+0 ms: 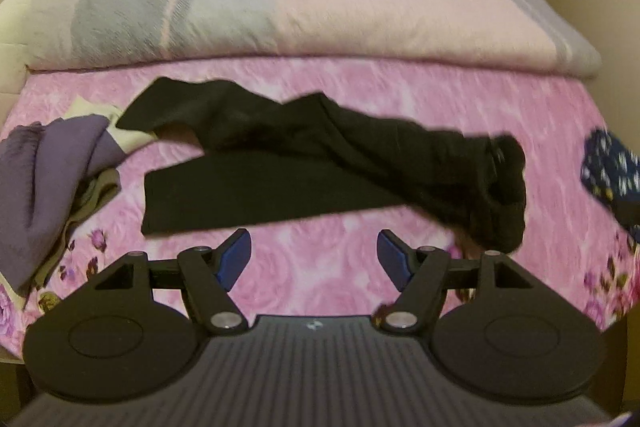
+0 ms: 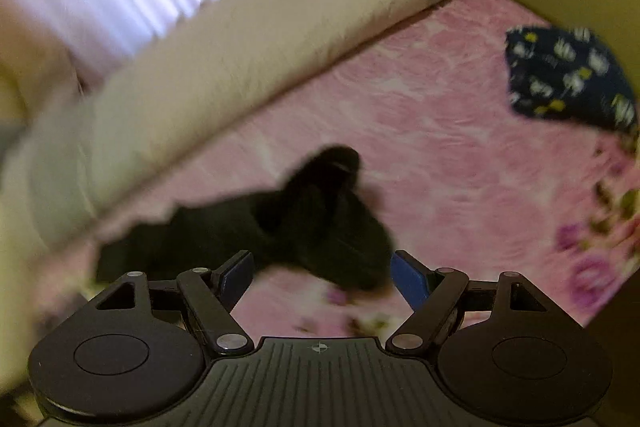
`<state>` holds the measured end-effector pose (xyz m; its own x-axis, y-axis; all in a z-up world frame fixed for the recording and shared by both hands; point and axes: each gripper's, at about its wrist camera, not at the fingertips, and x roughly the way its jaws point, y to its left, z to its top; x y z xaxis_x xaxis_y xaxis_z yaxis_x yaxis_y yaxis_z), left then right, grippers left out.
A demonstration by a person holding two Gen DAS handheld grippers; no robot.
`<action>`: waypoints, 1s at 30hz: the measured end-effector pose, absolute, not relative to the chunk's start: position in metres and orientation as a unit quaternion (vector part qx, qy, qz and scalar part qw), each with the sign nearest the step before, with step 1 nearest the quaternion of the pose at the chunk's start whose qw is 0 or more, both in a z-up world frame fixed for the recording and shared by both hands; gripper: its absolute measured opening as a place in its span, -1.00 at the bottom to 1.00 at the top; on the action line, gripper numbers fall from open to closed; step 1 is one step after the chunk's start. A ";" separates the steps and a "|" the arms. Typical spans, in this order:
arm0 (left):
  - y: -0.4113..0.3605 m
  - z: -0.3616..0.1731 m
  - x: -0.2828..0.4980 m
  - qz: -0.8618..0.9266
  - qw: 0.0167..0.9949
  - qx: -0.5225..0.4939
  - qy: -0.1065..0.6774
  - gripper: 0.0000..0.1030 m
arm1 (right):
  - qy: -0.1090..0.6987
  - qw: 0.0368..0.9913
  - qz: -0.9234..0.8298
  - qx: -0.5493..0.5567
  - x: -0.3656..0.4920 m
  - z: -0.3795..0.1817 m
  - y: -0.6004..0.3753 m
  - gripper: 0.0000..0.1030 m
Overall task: Fold clothes
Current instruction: 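Lift and shake out the black trousers with the right tool, laying them flat, then move both tools over the spread trousers toward the legs and waistband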
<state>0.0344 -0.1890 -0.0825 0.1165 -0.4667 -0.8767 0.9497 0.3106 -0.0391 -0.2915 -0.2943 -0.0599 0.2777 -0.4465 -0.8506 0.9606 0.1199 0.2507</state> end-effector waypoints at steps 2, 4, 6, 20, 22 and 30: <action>-0.184 -0.083 0.021 -0.512 0.688 0.299 0.418 0.29 | 0.338 0.688 -0.507 0.394 -0.291 -0.073 -0.273 0.52; -0.182 -0.080 0.016 -0.516 0.687 0.308 0.408 0.29 | 0.353 0.694 -0.497 0.383 -0.287 -0.083 -0.260 0.52; -0.180 -0.076 0.013 -0.522 0.686 0.315 0.397 0.29 | 0.354 0.698 -0.496 0.377 -0.281 -0.086 -0.255 0.52; -0.117 -0.051 0.056 -0.528 0.688 0.336 0.368 0.31 | 0.354 0.702 -0.498 0.366 -0.216 -0.075 -0.176 0.52; -0.106 -0.049 0.064 -0.529 0.687 0.338 0.367 0.31 | 0.357 0.698 -0.498 0.369 -0.210 -0.077 -0.161 0.52; -0.077 -0.054 0.072 -0.545 0.672 0.343 0.366 0.31 | 0.358 0.679 -0.517 0.378 -0.200 -0.084 -0.120 0.52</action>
